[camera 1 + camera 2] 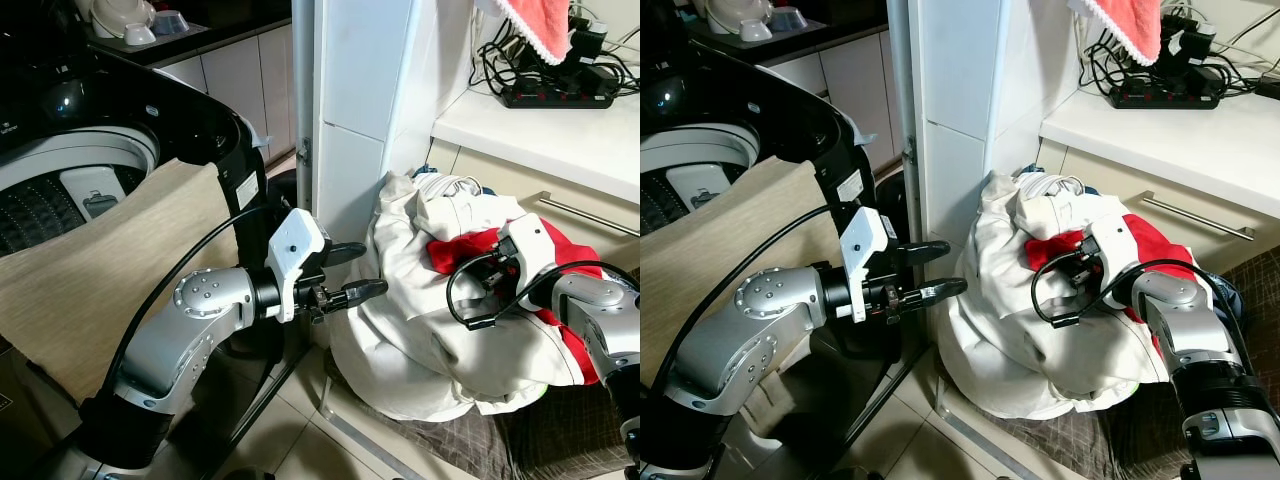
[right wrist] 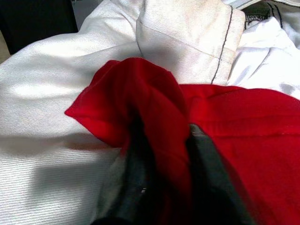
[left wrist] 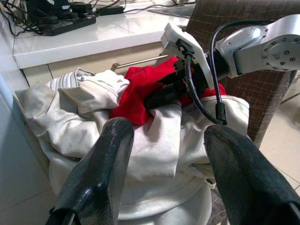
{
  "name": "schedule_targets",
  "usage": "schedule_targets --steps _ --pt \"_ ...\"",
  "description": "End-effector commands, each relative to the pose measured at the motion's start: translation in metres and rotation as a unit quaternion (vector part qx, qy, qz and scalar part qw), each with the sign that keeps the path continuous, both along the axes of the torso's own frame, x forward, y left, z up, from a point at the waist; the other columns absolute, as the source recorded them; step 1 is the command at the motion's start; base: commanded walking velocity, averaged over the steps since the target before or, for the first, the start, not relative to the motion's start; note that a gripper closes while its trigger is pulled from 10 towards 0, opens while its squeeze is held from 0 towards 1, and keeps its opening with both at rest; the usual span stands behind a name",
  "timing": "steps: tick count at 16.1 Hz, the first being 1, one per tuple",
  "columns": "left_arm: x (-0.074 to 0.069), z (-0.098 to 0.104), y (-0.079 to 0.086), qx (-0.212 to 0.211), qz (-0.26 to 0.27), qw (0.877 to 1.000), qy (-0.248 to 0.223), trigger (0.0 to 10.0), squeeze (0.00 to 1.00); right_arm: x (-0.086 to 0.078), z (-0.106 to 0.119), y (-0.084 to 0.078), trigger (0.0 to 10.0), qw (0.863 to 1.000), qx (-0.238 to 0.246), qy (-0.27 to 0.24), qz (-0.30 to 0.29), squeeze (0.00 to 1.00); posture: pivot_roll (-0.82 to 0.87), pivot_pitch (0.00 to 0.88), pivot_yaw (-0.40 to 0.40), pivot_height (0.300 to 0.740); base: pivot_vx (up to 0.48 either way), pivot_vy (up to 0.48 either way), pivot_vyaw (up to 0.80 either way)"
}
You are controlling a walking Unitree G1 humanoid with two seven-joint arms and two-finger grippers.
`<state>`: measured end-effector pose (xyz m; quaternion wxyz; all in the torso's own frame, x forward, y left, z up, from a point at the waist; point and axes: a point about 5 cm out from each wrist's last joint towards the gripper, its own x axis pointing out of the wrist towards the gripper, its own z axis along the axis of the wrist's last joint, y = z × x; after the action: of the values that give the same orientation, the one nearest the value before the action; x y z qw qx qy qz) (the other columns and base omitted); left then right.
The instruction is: Clothes washing
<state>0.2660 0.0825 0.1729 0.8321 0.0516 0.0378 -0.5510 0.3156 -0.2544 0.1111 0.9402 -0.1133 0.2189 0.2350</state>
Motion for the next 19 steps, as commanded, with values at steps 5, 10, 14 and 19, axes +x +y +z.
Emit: schedule_targets --steps 5,10,14,19 --pt "0.004 0.005 0.002 0.000 0.021 1.000 -0.017 10.0 0.00 0.010 0.032 -0.003 0.0 0.997 0.044 -0.060 -0.015 0.00 -0.08 0.000 0.019 0.740 0.000 0.000 0.00" --pt "0.022 0.021 0.004 -0.032 0.088 0.994 -0.060 10.0 0.00 0.021 0.135 0.012 0.0 0.952 0.212 -0.220 0.006 0.00 -0.08 0.000 0.021 0.740 0.000 0.000 0.00" --pt "0.030 0.039 -0.003 -0.087 0.112 0.988 -0.068 10.0 0.00 0.010 0.186 0.038 0.0 0.918 0.286 -0.264 0.082 0.00 -0.08 0.000 0.018 0.740 0.000 0.000 0.00" --pt "0.035 0.051 -0.027 -0.132 0.120 0.981 -0.079 10.0 0.00 0.005 0.165 0.045 0.0 0.951 0.204 -0.217 0.083 0.00 -0.09 0.000 0.018 0.740 0.000 0.000 0.00"
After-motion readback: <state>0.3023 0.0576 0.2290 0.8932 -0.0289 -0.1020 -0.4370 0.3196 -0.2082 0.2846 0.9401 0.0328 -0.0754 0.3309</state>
